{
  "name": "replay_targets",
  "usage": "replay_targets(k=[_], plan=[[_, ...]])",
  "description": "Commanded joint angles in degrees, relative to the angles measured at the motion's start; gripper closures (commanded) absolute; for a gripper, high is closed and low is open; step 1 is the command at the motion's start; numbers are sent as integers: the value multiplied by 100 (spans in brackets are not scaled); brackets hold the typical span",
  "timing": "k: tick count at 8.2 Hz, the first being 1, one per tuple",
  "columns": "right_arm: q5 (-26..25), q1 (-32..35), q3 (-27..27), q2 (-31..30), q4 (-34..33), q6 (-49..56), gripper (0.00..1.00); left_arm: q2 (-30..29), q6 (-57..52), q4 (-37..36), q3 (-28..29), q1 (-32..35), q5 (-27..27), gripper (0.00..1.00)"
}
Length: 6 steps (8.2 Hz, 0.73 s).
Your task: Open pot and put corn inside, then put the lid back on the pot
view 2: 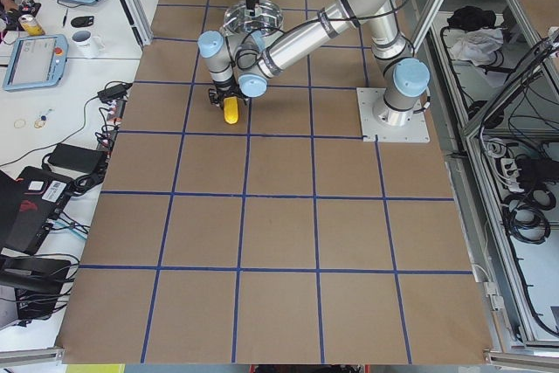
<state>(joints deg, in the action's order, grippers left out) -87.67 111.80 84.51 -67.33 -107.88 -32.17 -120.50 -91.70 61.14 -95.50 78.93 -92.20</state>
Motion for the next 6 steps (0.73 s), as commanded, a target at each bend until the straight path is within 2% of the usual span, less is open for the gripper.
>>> replay_targets(k=[1, 2, 3, 4, 6], plan=[[13, -1, -31, -17, 136, 36, 65, 35, -322, -6, -3, 0, -61, 100], [22, -1, -49, -25, 136, 36, 74, 44, -288, -6, 5, 0, -148, 100], [22, -1, -84, -26, 136, 44, 78, 166, -252, 3, 14, 0, -358, 100], [22, -1, -93, -34, 136, 44, 81, 324, -235, 12, 40, 0, -882, 100], [22, -1, -137, -43, 145, 53, 87, 806, -234, 56, 49, 17, -949, 100]])
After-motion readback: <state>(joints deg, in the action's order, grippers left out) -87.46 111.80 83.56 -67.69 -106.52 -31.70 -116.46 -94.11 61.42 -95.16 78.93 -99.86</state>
